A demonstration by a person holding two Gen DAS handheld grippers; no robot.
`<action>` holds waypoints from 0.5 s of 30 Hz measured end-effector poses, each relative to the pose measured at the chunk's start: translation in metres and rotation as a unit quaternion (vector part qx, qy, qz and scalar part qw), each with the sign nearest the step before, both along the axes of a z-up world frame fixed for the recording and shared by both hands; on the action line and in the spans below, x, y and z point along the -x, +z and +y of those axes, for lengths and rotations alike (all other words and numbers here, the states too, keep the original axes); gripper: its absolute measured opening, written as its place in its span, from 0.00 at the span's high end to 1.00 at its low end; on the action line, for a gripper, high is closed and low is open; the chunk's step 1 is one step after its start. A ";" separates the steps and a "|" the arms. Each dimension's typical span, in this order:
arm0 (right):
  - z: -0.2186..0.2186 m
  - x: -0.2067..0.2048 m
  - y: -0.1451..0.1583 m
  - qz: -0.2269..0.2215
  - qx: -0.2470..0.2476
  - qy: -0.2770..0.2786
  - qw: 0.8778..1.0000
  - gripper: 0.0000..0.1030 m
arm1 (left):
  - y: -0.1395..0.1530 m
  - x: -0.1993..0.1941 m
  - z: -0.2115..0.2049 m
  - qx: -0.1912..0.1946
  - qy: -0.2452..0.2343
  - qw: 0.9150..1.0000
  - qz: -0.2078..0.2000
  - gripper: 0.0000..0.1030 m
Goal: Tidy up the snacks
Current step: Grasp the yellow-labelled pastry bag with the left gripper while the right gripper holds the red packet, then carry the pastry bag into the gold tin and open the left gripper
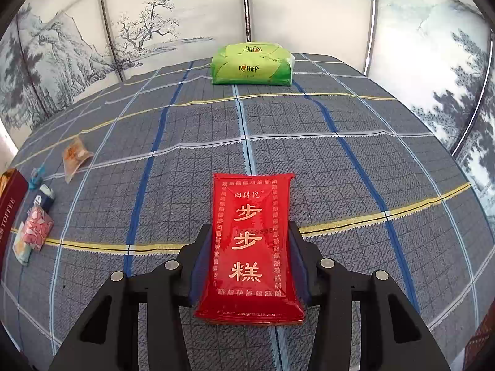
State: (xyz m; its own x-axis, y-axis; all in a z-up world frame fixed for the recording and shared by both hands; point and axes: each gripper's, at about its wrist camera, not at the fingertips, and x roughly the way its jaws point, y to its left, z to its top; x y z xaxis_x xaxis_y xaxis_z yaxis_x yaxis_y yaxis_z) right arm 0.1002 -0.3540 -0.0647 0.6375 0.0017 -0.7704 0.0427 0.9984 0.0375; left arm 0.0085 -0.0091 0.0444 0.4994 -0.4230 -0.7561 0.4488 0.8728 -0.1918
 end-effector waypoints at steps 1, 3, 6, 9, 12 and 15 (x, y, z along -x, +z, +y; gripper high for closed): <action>0.001 0.000 0.000 0.001 0.003 0.000 1.000 0.54 | 0.001 0.001 0.014 0.001 0.014 1.000 0.000 0.78; 0.001 0.000 0.000 0.001 0.004 0.000 1.000 0.54 | 0.001 0.002 0.039 -0.001 0.040 0.999 -0.001 0.78; 0.001 -0.001 0.000 0.002 0.007 0.000 1.000 0.54 | -0.002 0.001 0.081 -0.016 0.084 0.996 -0.001 0.78; 0.001 -0.001 0.000 0.002 0.007 0.000 1.000 0.54 | -0.006 0.000 0.115 -0.031 0.119 0.992 0.000 0.78; 0.000 -0.001 0.000 0.002 0.007 0.000 1.000 0.54 | -0.011 0.001 0.141 -0.059 0.151 0.987 -0.012 0.78; 0.000 -0.001 0.000 0.002 0.008 0.000 1.000 0.54 | -0.022 0.000 0.163 -0.071 0.174 0.982 -0.009 0.78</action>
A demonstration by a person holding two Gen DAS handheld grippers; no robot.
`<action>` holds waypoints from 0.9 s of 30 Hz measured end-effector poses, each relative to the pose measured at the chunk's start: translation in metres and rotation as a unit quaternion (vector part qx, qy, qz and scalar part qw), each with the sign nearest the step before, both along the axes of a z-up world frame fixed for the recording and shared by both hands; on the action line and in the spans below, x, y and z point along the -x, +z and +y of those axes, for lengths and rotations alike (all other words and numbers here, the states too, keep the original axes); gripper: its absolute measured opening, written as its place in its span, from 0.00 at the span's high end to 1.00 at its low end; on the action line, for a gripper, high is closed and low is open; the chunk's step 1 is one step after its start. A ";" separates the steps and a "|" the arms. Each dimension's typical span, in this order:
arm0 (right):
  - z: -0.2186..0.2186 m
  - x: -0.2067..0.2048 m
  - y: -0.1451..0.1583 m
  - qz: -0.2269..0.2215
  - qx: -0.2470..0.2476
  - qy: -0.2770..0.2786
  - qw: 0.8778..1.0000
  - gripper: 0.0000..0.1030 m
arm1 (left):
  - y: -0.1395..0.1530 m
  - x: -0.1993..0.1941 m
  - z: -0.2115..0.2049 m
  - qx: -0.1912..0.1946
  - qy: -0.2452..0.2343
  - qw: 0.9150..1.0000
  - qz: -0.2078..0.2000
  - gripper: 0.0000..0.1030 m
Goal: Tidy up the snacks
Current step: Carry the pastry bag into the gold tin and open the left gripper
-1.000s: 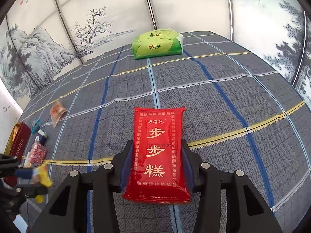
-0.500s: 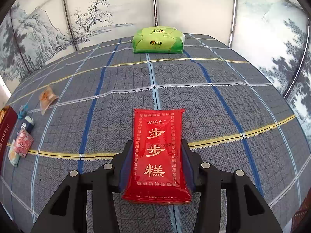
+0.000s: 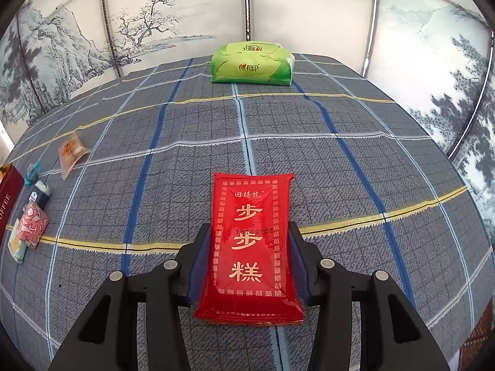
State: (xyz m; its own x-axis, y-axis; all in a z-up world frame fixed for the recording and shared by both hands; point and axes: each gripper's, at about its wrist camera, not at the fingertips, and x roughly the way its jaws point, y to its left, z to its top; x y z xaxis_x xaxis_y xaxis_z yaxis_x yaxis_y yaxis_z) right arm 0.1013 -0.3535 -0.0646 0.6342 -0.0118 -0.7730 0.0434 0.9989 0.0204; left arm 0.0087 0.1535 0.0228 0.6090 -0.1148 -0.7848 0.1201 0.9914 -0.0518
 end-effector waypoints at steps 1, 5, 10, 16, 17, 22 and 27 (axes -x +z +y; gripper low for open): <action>0.000 0.000 0.000 0.000 0.000 0.000 1.000 0.54 | -0.004 -0.001 0.007 -0.003 0.009 1.000 0.003 0.78; 0.000 0.000 0.000 0.001 0.002 -0.001 1.000 0.54 | -0.016 -0.002 0.027 -0.006 0.032 0.999 0.009 0.78; 0.001 0.000 0.000 0.001 0.003 -0.007 1.000 0.54 | -0.026 -0.004 0.039 -0.012 0.045 0.999 0.011 0.78; 0.003 0.000 0.000 0.001 0.006 -0.013 1.000 0.54 | -0.035 -0.006 0.046 -0.013 0.054 0.998 0.016 0.78; 0.003 0.000 0.000 0.002 0.007 -0.013 1.000 0.54 | -0.036 -0.006 0.047 -0.013 0.055 0.998 0.016 0.78; 0.003 0.000 0.000 0.002 0.008 -0.016 1.000 0.54 | -0.040 -0.006 0.051 -0.010 0.059 0.998 0.019 0.78; 0.004 0.000 0.000 0.002 0.008 -0.018 1.000 0.54 | -0.043 -0.007 0.052 -0.014 0.061 0.998 0.019 0.78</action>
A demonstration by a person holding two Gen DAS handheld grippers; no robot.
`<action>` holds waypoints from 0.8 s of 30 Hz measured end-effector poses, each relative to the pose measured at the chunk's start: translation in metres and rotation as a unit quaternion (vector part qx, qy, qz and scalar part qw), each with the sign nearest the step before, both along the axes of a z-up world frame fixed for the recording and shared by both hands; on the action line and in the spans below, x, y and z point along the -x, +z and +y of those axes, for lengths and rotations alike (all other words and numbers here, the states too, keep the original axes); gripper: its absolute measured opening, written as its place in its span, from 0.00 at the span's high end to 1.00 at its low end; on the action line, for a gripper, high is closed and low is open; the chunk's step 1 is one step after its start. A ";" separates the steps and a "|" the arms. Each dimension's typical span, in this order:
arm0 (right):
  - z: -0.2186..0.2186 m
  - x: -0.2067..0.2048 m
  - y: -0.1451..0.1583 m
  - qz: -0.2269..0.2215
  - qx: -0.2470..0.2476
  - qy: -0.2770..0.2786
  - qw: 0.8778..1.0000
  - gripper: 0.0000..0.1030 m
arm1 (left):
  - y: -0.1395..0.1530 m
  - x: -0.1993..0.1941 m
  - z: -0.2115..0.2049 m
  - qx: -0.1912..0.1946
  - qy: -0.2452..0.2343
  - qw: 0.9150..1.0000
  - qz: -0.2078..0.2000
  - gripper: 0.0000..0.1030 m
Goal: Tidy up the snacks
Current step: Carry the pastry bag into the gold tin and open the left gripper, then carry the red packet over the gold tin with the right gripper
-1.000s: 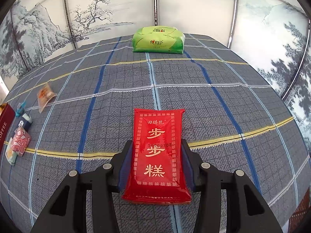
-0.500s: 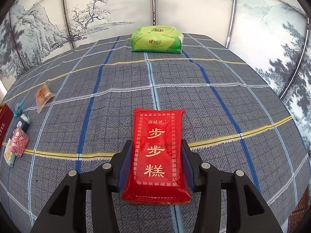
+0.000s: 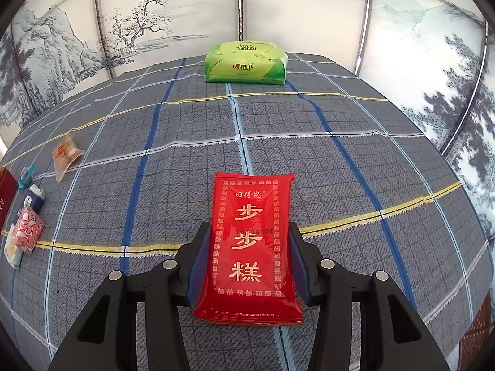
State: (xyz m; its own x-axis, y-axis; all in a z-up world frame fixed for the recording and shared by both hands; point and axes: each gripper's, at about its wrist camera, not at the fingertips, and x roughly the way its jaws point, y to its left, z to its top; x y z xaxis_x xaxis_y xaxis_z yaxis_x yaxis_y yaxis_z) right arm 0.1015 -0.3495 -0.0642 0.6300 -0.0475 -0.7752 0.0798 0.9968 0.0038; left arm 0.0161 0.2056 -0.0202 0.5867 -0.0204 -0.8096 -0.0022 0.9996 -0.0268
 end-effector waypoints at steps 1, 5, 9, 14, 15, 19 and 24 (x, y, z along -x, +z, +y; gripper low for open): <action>0.000 0.000 0.000 0.000 0.000 0.000 1.000 0.54 | -0.001 0.000 0.000 -0.001 0.001 1.000 0.001 0.77; 0.000 0.000 0.000 0.000 0.000 0.000 1.000 0.54 | -0.002 0.000 0.001 -0.006 0.007 1.000 -0.003 0.77; 0.000 -0.001 0.000 0.000 0.000 0.000 1.000 0.54 | 0.000 0.001 0.001 -0.015 0.010 1.000 -0.013 0.72; 0.000 0.001 0.000 0.001 -0.002 -0.007 1.000 0.53 | 0.008 0.008 0.003 -0.026 0.015 0.998 -0.046 0.56; 0.000 0.002 0.000 0.002 -0.004 -0.009 1.000 0.52 | 0.010 0.009 0.003 -0.027 0.016 0.998 -0.053 0.48; 0.007 0.012 0.002 0.002 -0.016 -0.004 1.000 0.53 | 0.021 0.018 0.011 -0.028 0.033 0.993 -0.107 0.41; 0.010 0.026 0.004 -0.001 -0.061 -0.005 0.998 0.54 | 0.026 0.019 0.029 -0.037 0.074 0.985 -0.153 0.41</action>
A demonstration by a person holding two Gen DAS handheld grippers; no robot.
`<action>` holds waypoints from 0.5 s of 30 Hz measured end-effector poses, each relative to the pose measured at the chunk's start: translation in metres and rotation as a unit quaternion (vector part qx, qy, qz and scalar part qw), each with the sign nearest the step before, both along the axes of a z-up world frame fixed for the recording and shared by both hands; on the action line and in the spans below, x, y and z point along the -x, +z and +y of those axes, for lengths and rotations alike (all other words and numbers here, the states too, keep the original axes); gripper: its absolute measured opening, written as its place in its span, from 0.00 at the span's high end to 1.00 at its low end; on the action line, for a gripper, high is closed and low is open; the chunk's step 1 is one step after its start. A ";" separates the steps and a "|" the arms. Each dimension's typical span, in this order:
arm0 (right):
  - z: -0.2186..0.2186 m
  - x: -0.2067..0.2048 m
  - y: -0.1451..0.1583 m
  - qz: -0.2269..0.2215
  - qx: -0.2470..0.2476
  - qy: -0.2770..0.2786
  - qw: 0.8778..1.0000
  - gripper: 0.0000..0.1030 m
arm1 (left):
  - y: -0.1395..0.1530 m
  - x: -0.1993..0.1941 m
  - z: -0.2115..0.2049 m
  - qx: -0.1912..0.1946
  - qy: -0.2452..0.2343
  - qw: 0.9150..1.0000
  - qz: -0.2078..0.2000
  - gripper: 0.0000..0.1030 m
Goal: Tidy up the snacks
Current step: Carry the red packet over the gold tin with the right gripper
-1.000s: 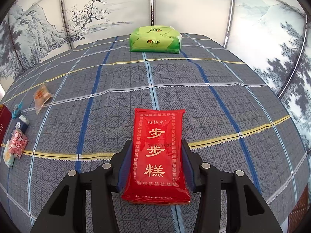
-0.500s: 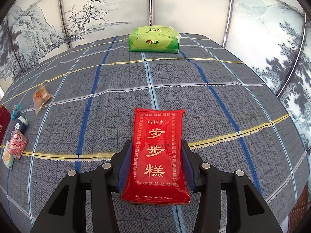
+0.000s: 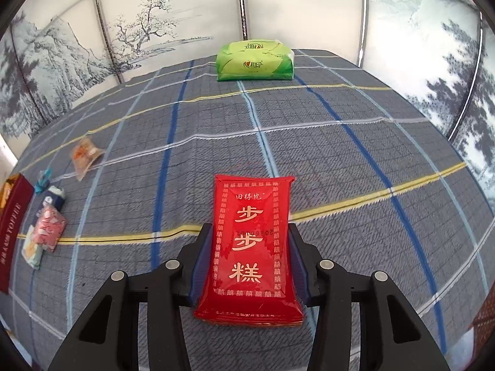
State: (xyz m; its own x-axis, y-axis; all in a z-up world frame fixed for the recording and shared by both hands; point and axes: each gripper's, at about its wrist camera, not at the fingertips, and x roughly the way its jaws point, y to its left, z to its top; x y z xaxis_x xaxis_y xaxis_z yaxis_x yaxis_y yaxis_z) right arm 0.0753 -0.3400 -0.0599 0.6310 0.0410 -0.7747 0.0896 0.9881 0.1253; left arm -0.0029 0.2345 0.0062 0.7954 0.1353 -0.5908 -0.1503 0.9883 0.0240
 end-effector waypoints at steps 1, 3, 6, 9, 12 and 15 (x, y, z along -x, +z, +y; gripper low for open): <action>0.000 0.003 0.001 0.001 -0.012 -0.001 1.000 0.55 | -0.001 -0.001 0.007 0.007 0.013 1.000 -0.006 0.41; 0.004 0.006 0.001 0.003 -0.029 0.002 1.000 0.55 | -0.004 -0.004 0.022 0.031 0.031 0.999 -0.013 0.42; 0.014 0.011 0.001 0.005 -0.041 0.012 0.999 0.55 | -0.011 -0.010 0.042 0.058 0.055 0.997 -0.006 0.42; 0.020 0.016 0.002 0.002 -0.060 0.013 0.998 0.55 | -0.018 -0.013 0.061 0.071 0.082 0.994 -0.004 0.42; 0.032 0.019 0.010 -0.005 -0.070 0.024 0.997 0.55 | -0.024 -0.013 0.073 0.077 0.095 0.992 -0.007 0.42; 0.051 0.019 0.025 -0.015 -0.079 0.050 0.996 0.55 | -0.030 -0.018 0.081 0.076 0.101 0.992 0.001 0.42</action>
